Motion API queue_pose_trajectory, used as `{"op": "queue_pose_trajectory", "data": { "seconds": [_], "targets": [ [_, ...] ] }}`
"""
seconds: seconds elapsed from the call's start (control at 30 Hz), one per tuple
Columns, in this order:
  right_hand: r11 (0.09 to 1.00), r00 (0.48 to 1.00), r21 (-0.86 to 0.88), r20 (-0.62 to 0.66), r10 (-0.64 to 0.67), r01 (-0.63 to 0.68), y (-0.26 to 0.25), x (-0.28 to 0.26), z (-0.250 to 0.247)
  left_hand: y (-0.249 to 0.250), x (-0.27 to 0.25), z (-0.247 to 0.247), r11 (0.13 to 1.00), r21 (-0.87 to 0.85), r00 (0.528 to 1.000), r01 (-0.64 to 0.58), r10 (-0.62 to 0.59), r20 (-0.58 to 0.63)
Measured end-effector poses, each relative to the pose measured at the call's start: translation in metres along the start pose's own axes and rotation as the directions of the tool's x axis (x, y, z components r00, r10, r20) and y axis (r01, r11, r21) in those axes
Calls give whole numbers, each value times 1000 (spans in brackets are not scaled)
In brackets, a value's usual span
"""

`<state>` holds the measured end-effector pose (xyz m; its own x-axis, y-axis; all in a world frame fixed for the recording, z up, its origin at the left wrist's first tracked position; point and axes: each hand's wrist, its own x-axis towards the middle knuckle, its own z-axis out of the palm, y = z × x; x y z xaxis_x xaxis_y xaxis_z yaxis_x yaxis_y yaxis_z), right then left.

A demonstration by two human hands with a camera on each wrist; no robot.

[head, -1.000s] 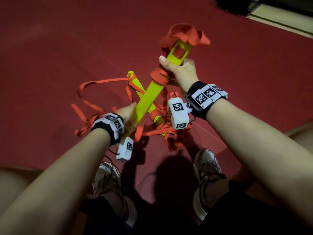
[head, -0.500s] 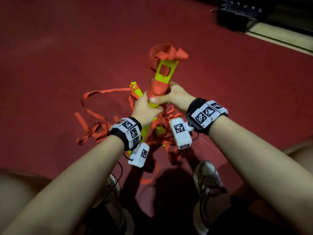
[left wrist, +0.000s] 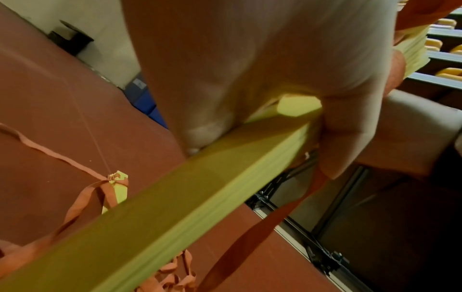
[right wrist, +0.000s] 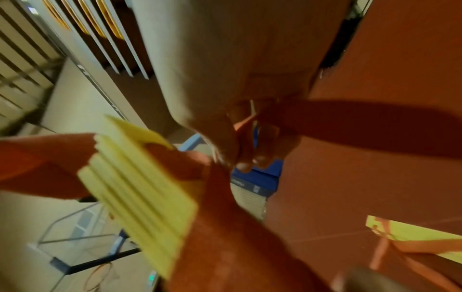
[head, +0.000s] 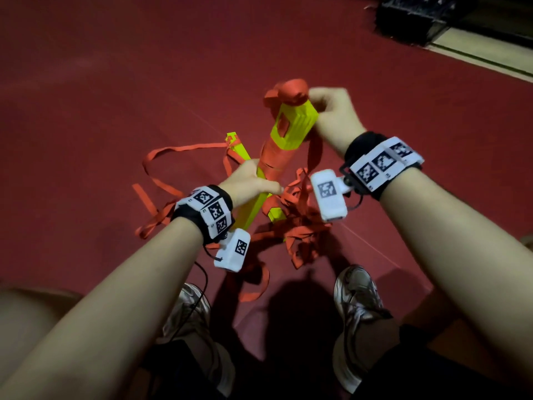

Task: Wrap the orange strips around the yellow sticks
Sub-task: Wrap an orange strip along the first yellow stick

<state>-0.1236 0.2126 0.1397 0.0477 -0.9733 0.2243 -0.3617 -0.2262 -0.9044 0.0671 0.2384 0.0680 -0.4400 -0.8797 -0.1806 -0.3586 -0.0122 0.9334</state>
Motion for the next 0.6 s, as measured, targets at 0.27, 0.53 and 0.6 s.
{"op": "queue_pose_trajectory", "data": {
  "seconds": [0.27, 0.53, 0.6],
  "targets": [
    [979, 981, 129, 90, -171, 159, -56, -9, -31, -3, 7, 9, 991, 128, 998, 23, -30, 49],
    [988, 951, -69, 288, -113, 139, -60, -9, -45, -25, 14, -26, 991, -133, 870, -6, -60, -489],
    [983, 947, -177, 320, 14, 46, -45, -8, -45, -23, 12, -31, 980, -186, 836, -72, -42, -547]
  ]
}}
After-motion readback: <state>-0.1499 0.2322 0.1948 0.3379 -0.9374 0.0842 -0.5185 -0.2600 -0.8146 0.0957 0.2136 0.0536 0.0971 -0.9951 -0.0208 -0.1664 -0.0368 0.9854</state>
